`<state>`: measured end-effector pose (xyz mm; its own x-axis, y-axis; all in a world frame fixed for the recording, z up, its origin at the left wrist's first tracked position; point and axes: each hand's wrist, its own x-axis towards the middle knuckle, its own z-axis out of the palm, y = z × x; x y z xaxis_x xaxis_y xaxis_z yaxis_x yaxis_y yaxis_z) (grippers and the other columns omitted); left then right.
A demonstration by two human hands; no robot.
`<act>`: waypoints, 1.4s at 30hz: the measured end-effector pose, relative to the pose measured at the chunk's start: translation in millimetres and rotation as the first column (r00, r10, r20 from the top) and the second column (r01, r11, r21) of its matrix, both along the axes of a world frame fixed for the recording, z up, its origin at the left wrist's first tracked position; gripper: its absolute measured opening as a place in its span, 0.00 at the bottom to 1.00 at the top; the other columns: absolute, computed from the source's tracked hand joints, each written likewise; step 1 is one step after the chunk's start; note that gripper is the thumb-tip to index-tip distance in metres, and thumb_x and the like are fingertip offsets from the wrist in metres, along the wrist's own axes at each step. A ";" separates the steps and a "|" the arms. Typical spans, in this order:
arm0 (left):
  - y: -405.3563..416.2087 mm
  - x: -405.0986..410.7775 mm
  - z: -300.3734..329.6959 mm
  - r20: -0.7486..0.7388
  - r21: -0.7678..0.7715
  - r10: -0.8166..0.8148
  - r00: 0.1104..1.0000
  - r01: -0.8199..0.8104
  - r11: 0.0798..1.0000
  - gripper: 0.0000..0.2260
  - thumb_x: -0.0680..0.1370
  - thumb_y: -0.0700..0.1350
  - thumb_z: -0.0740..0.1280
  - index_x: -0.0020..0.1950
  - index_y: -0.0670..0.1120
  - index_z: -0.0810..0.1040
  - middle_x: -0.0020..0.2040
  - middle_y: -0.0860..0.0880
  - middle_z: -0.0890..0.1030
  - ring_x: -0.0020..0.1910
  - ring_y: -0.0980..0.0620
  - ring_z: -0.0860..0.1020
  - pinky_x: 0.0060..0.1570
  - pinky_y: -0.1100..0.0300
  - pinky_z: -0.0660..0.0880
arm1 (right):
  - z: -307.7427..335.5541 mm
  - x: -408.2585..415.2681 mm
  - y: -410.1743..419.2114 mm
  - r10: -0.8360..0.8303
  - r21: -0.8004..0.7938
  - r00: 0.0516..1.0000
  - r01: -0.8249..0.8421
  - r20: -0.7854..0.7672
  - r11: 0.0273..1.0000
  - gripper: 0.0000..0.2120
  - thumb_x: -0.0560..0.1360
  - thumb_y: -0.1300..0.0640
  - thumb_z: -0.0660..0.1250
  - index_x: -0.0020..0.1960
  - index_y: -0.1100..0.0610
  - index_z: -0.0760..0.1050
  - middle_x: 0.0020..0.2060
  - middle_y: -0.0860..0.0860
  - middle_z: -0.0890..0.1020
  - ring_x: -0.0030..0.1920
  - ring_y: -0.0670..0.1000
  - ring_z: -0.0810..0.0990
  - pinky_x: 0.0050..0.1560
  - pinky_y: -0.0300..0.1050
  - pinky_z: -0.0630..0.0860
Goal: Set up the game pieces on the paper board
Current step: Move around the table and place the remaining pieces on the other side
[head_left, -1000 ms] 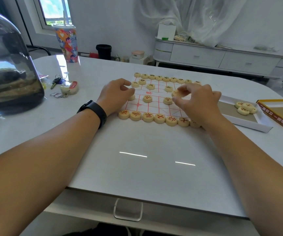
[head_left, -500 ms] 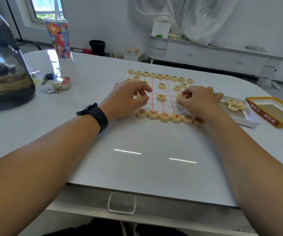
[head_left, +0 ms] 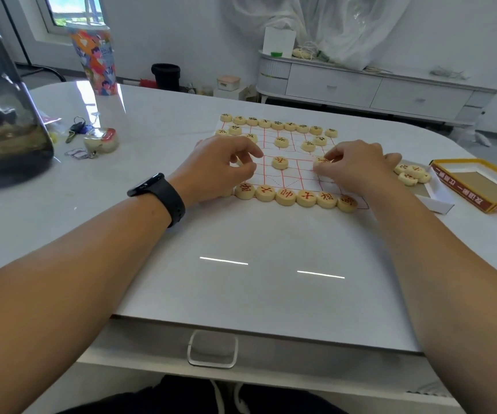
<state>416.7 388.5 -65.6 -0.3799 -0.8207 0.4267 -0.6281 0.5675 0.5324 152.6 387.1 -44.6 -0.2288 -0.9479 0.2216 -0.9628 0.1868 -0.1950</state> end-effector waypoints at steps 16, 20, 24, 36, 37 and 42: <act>4.7 2.5 0.8 0.017 0.007 0.019 1.000 -0.019 1.000 0.09 0.81 0.50 0.66 0.60 0.55 0.81 0.48 0.62 0.80 0.51 0.57 0.75 0.62 0.48 0.73 | -1.5 -6.6 -1.2 -0.009 -0.017 0.991 0.011 0.131 1.000 0.16 0.79 0.37 0.61 0.62 0.42 0.78 0.62 0.47 0.80 0.68 0.57 0.68 0.63 0.58 0.60; 13.2 0.7 -0.6 0.023 -0.050 0.020 1.000 -0.019 0.999 0.08 0.81 0.49 0.66 0.58 0.55 0.82 0.49 0.62 0.80 0.52 0.56 0.75 0.61 0.47 0.71 | -1.9 -12.4 5.6 0.029 -0.178 0.996 -0.012 0.090 0.984 0.15 0.81 0.41 0.59 0.59 0.44 0.79 0.55 0.46 0.82 0.63 0.56 0.71 0.57 0.55 0.60; 17.6 -18.6 8.9 0.023 -0.148 0.008 1.000 -0.005 0.989 0.06 0.81 0.50 0.67 0.55 0.56 0.82 0.46 0.62 0.80 0.49 0.58 0.75 0.59 0.55 0.68 | -0.2 -35.5 13.5 0.066 -0.352 0.998 -0.059 0.007 0.934 0.13 0.81 0.48 0.59 0.56 0.49 0.81 0.47 0.47 0.83 0.52 0.54 0.73 0.53 0.54 0.59; -14.6 -169.0 53.8 0.163 0.015 -0.089 0.983 0.088 0.996 0.06 0.79 0.51 0.67 0.53 0.52 0.82 0.47 0.57 0.82 0.46 0.57 0.79 0.53 0.55 0.79 | 20.1 -153.7 32.1 -0.085 -0.202 0.989 0.107 0.118 0.973 0.09 0.78 0.50 0.62 0.49 0.42 0.81 0.48 0.42 0.80 0.52 0.51 0.73 0.55 0.53 0.61; -18.2 -186.7 54.5 0.179 0.032 -0.093 0.979 0.089 0.995 0.06 0.79 0.51 0.68 0.53 0.52 0.82 0.48 0.56 0.82 0.48 0.56 0.79 0.55 0.53 0.79 | 17.9 -155.9 32.2 -0.092 -0.191 0.990 0.111 0.107 0.975 0.09 0.78 0.50 0.62 0.50 0.42 0.81 0.49 0.43 0.80 0.52 0.51 0.73 0.53 0.53 0.60; -27.4 -250.2 50.8 0.328 0.105 -0.087 0.941 0.056 0.993 0.09 0.78 0.53 0.70 0.54 0.50 0.83 0.50 0.53 0.83 0.50 0.52 0.80 0.52 0.56 0.79 | 10.1 -163.9 27.2 -0.106 -0.115 0.991 0.115 0.084 0.987 0.07 0.78 0.49 0.66 0.53 0.41 0.81 0.52 0.45 0.83 0.57 0.54 0.75 0.50 0.53 0.58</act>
